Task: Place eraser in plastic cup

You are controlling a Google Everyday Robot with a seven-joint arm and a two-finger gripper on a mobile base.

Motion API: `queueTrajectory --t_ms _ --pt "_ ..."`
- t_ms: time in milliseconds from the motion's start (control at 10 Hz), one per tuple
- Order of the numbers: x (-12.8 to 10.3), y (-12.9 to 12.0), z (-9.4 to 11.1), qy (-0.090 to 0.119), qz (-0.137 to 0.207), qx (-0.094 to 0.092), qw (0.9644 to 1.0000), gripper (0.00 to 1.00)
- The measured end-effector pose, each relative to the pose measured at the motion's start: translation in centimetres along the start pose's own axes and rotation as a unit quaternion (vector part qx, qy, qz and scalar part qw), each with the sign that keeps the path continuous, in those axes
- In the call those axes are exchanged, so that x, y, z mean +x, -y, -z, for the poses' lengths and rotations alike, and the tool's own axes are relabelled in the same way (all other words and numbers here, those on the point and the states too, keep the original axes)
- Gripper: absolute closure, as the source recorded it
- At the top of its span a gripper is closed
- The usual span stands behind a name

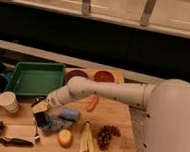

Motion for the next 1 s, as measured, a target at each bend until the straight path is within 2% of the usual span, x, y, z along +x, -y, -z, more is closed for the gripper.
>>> queueTrajectory --t_ms 300,700,1000 --pt "0.6 0.0 -0.6 0.001 -0.003 0.002 1.0000 0.20" --pt "1.3 0.5 -0.6 0.008 -0.015 0.020 0.9997 0.20" --pt "1.3 0.5 -0.6 0.008 -0.015 0.020 0.9997 0.20"
